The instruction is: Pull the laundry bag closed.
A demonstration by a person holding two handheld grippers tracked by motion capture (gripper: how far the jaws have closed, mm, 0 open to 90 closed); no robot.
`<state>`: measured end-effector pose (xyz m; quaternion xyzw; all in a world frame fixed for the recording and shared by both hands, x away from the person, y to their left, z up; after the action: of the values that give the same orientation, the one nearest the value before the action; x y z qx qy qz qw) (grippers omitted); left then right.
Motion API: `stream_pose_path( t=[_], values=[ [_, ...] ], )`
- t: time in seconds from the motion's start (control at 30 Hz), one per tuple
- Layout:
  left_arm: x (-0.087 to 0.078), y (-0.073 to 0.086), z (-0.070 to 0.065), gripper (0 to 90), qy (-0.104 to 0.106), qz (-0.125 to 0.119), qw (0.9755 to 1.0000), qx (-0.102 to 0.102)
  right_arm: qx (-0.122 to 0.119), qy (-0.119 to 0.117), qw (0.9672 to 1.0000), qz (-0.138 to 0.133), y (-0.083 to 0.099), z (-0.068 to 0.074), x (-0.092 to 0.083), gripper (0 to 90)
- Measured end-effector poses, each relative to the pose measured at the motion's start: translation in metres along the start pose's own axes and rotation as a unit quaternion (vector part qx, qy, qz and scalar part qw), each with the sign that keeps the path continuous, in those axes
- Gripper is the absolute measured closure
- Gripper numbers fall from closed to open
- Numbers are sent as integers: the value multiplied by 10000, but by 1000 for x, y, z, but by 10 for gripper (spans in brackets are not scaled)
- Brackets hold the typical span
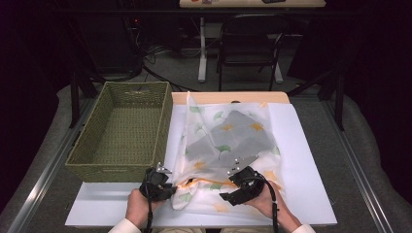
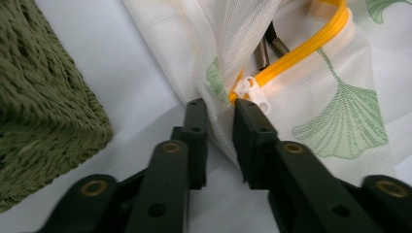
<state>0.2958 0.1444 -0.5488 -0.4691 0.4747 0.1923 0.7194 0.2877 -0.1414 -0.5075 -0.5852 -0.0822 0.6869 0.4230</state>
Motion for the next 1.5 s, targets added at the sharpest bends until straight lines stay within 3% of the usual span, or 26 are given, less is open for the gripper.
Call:
stream_pose_path(
  t=[0.2, 0.33, 0.5, 0.8, 0.97, 1.17, 1.27, 1.5],
  values=[
    [0, -1, -5, 887, 221, -90, 9997, 97, 22, -35, 10000, -49, -4, 1, 3, 361],
    [-4, -5, -10, 893, 344, -248, 9988, 238, 50, -65, 9999, -65, -7, 3, 7, 394],
    [-13, -9, -18, 894, 536, -471, 9971, 246, 99, -209, 9997, -121, -13, 7, 13, 378],
    [-19, -11, -25, 893, 822, -648, 9941, 285, 125, -427, 9990, -56, -29, 18, 37, 519],
    [-22, -11, -26, 893, 906, -738, 9928, 270, 141, -460, 9988, 52, -38, 23, 56, 589],
    [-25, -12, -27, 893, 1006, -790, 9913, 305, 386, -478, 9980, 123, -45, 17, 74, 646],
    [-26, -12, -27, 893, 1014, -802, 9909, 376, 540, -475, 9972, 181, -44, 15, 78, 685],
    [-26, -12, -28, 893, 1038, -799, 9907, 369, 508, -484, 9974, 141, -43, 10, 76, 749]
  ],
)
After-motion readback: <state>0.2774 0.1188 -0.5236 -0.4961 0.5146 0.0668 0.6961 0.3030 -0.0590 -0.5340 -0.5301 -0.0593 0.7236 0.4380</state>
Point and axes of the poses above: each handheld gripper's, and its own axes: x roughly forward along the jaws, y roughly out of its underside, z roughly to its left, the point moved 1 cm from there along x, roughly forward along the jaws, and after that the axes turned 15 degrees about -y, right-handed, at the moved point
